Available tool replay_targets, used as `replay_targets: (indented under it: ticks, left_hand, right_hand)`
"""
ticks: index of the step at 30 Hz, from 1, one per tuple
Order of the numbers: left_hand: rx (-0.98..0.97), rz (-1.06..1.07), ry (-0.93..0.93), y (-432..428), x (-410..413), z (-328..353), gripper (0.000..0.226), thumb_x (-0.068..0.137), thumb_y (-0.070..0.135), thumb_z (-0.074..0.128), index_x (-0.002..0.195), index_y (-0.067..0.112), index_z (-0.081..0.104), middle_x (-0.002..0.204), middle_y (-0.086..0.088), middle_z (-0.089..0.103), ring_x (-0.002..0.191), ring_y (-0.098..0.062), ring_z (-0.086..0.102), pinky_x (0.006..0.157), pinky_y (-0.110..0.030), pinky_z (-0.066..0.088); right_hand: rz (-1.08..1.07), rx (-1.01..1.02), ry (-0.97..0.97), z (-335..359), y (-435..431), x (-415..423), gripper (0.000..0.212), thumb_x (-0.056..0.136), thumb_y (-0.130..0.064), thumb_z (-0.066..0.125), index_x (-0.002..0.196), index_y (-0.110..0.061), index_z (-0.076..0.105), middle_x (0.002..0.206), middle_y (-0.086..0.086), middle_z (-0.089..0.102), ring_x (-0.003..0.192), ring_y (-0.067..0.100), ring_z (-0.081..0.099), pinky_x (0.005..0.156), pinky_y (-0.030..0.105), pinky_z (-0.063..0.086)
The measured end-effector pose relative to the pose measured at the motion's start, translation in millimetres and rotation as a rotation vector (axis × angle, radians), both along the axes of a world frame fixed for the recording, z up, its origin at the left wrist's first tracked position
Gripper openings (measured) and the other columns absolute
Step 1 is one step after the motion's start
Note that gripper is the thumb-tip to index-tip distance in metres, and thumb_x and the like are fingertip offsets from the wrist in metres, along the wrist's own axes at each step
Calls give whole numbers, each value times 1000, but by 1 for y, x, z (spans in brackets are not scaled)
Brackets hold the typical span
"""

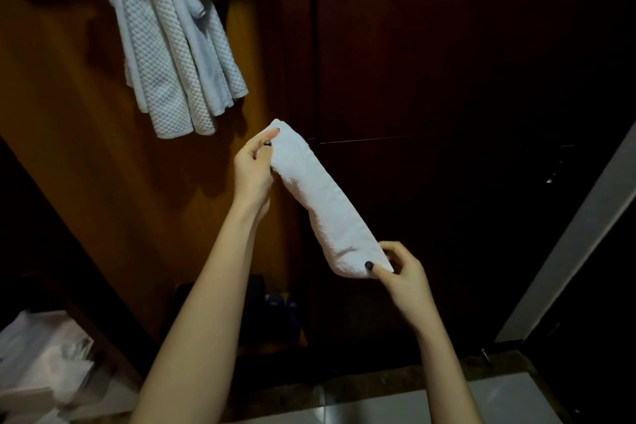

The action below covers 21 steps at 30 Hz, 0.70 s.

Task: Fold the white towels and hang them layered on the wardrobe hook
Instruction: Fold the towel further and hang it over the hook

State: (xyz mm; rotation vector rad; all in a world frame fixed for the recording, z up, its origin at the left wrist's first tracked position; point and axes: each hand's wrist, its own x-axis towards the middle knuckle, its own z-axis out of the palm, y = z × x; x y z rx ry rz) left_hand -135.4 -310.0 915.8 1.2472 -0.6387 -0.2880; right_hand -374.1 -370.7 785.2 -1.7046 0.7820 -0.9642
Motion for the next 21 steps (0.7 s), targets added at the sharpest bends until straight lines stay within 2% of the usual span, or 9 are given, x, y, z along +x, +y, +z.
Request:
replay_targets:
  ticks: [2, 4, 5, 7, 10, 12, 16, 18, 21]
  left_hand:
    - [-26, -62, 21, -3, 4, 3, 33, 95, 4, 48, 121, 15, 65, 109, -13, 69, 86, -24, 62, 66, -23, 42]
    - [-32, -85, -17, -5, 5, 4, 30, 94, 7, 53, 118, 20, 65, 130, -14, 61, 121, -32, 57, 71, -19, 48]
    - [-43, -100, -27, -6, 5, 3, 30, 93, 6, 55, 120, 18, 65, 132, -10, 61, 125, -30, 55, 74, -18, 51]
    - [-69, -128, -16, -7, 3, 3, 34, 93, 5, 59, 127, 9, 61, 133, -7, 60, 121, -21, 59, 86, -26, 54]
    - [-99, -169, 19, -10, -3, 2, 41, 91, 3, 63, 132, 6, 57, 130, -6, 60, 112, -14, 63, 81, -23, 54]
    - [-138, -209, 64, -13, -6, 5, 45, 90, 1, 64, 134, 6, 55, 132, -8, 58, 113, -17, 62, 78, -23, 54]
    - [-241, -268, 143, -19, -8, 11, 48, 91, -3, 61, 136, 2, 49, 130, -11, 58, 111, -18, 64, 79, -25, 55]
    - [-253, -285, 146, -22, -7, 12, 45, 90, -6, 59, 133, 2, 50, 127, -11, 59, 107, -17, 65, 79, -24, 54]
    - [-242, -317, 153, -27, -5, 13, 41, 89, -11, 56, 126, 5, 53, 116, -9, 64, 99, -15, 67, 78, -24, 55]
  right_hand:
    - [-1, 15, -25, 0, -2, -5, 28, 86, 0, 67, 95, -27, 69, 91, -12, 74, 87, -3, 66, 73, 10, 47]
    - [-99, 9, -103, 2, -5, -9, 23, 91, -1, 62, 92, -23, 68, 87, -8, 73, 84, -2, 65, 74, 13, 48]
    - [-162, 10, -160, 4, -6, -11, 20, 94, -2, 59, 92, -21, 65, 86, -5, 71, 83, 0, 64, 75, 15, 50]
    - [-259, -2, -270, 9, -8, -14, 15, 99, -4, 52, 95, -18, 59, 89, -4, 63, 81, -2, 61, 72, 14, 49]
    - [-314, -33, -305, 15, -7, -15, 6, 102, -12, 47, 102, -14, 53, 90, -6, 58, 76, -11, 58, 65, 6, 44]
    - [-269, 143, -412, 19, -7, -16, 8, 102, -12, 48, 105, -9, 55, 91, -2, 64, 79, -7, 64, 67, 10, 49]
    - [107, 671, -592, 29, -9, -28, 20, 89, -4, 57, 103, 7, 67, 100, 18, 74, 90, 23, 73, 71, 31, 60]
    - [212, 753, -533, 30, -6, -33, 26, 83, -9, 61, 102, 8, 69, 98, 20, 73, 84, 26, 73, 65, 31, 59]
    - [231, 783, -477, 31, -6, -34, 17, 86, -16, 61, 92, -7, 74, 88, 10, 74, 72, 18, 71, 55, 27, 55]
